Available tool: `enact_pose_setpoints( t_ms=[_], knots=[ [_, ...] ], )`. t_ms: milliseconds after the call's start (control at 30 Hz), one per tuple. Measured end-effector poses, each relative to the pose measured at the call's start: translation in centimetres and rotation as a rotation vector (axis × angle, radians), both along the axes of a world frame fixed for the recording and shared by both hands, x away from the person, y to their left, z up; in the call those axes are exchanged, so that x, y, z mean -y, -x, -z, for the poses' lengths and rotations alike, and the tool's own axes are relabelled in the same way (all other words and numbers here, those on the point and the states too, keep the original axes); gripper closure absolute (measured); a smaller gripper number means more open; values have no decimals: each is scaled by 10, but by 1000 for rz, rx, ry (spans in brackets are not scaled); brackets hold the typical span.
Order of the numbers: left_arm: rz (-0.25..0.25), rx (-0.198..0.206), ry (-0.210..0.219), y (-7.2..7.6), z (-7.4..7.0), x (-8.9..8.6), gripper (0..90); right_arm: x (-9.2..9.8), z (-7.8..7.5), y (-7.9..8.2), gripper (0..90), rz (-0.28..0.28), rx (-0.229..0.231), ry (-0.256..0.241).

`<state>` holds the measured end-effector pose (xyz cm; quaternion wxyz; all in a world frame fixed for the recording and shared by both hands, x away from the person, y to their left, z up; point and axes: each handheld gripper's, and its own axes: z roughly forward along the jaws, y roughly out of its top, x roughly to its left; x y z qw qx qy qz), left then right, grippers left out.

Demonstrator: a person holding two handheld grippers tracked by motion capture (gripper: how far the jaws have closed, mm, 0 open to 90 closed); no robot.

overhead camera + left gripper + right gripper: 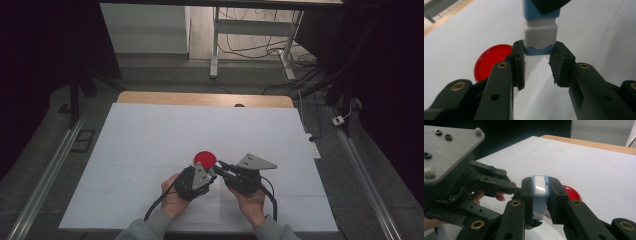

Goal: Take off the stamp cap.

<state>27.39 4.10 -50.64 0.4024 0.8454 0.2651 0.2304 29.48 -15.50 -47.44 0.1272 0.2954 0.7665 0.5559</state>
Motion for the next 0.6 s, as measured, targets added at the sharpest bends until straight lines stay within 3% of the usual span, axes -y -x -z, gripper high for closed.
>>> enact_pose_setpoints(
  t_ms=[100, 167, 200, 233, 300, 600],
  knots=[
    [1, -15, 19, -1, 0, -1, 662, 0, 0, 1, 756, 3, 10, 0],
    [-14, -46, 28, -3, 2, -3, 664, 0, 0, 2, 756, 6, 16, -5],
    [-27, -67, 41, -5, 4, -6, 664, 1, -2, 3, 756, 27, 42, -4],
    [-41, -62, 33, -6, 7, -9, 664, 3, -4, 4, 756, 36, 63, -4],
    [-44, -36, -2, -5, 8, -10, 664, 9, -10, 3, 756, 39, 62, -22],
    [-16, -20, 15, -3, 5, -11, 662, 16, -10, -2, 755, 48, 45, -42]
  ],
)
